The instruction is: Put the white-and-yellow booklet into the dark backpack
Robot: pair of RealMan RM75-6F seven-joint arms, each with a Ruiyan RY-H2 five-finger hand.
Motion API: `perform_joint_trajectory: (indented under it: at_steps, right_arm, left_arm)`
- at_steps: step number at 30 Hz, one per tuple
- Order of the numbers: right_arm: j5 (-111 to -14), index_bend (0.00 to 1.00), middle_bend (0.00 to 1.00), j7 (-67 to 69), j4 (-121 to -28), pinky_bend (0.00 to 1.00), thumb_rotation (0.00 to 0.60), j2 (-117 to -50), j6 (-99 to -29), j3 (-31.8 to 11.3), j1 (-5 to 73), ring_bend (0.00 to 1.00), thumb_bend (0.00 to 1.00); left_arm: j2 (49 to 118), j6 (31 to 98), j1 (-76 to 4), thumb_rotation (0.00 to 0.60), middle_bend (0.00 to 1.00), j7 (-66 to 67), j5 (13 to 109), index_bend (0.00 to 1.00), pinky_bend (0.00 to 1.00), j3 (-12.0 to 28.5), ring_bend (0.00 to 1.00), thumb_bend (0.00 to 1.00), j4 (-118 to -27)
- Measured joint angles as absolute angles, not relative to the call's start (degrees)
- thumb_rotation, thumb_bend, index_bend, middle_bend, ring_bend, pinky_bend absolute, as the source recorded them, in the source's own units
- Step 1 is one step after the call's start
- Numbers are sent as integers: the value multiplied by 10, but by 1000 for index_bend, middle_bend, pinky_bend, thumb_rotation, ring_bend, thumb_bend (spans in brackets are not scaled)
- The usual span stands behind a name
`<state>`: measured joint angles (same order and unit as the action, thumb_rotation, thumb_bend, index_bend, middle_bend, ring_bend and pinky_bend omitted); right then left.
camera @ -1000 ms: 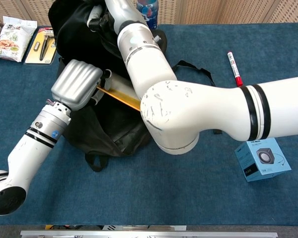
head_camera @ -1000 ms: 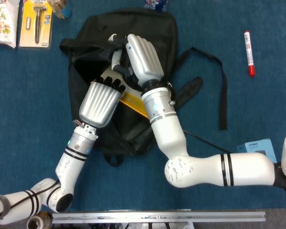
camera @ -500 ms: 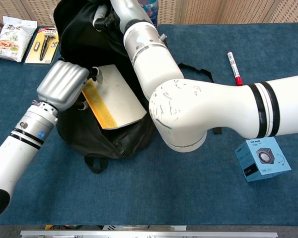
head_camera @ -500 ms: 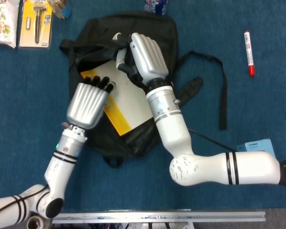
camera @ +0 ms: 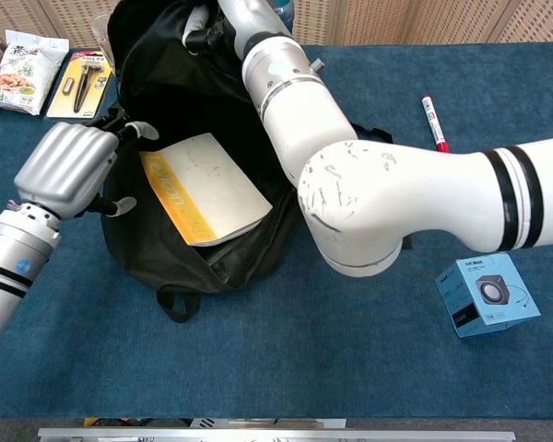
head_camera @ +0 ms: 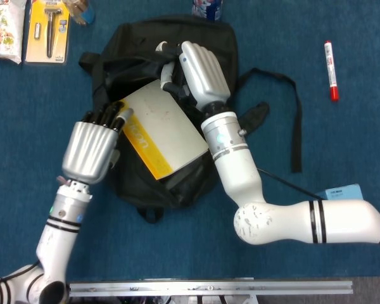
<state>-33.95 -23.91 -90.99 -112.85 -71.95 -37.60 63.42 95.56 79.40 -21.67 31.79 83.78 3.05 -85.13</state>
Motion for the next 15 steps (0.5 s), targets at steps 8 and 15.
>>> perform_joint_trajectory:
  at_steps: [8, 15]
  right_arm:
    - [-336, 634, 559, -240, -931, 754, 600, -1102, -701, -357, 618, 534, 795]
    - [-323, 598, 497, -243, -958, 655, 600, -1070, -666, -335, 604, 454, 709]
  left_arm:
    - [905, 820, -185, 600, 212, 290, 854, 199, 391, 5, 225, 131, -886]
    - [866, 840, -158, 600, 205, 268, 865, 192, 348, -11, 224, 131, -903]
